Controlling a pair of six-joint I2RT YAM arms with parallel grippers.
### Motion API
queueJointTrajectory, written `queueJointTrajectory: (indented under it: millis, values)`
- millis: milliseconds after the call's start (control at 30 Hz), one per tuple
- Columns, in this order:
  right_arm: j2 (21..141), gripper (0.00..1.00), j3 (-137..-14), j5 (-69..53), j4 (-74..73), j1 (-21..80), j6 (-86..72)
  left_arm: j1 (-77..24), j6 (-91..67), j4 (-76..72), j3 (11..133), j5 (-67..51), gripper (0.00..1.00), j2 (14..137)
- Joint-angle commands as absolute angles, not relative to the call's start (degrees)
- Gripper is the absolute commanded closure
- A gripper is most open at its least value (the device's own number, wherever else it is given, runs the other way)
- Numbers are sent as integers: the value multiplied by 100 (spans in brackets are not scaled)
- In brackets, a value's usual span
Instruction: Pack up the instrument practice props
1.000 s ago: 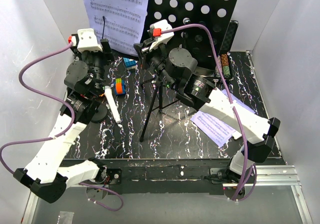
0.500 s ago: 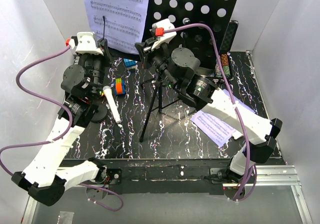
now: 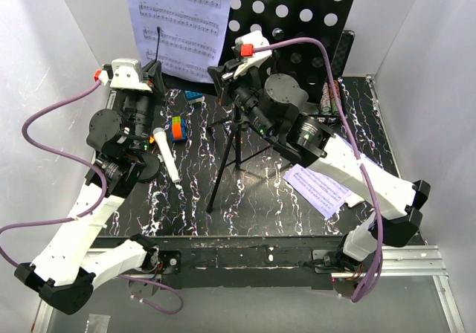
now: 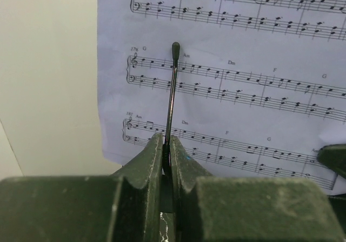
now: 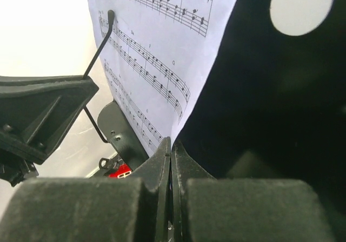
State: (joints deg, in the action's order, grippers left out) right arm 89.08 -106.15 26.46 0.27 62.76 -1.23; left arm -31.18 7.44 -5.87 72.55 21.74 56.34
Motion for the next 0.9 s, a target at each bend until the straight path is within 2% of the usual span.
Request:
queueJointTrajectory:
  millis: [0,400,733,767,867]
  values:
    - [8385,99,-10442,2777,229,6302,-140,-3076,853,-1063,7339,2030,100,5414]
    - [7367,99,-9686,2874,9,6311,-220,-3067,782,-1283,7172,2004,100,5274]
    - [5917,99,-9097,2181,-1483,6319,-711,-3076,774,-1213,7172,2214,100,5379]
    - [5776,99,-8975,2040,-1607,6328,-747,-3076,782,-1178,7172,2258,95,5405]
    - [5319,99,-8667,1400,-2186,6328,-739,-3067,791,-1055,7146,2303,59,5379]
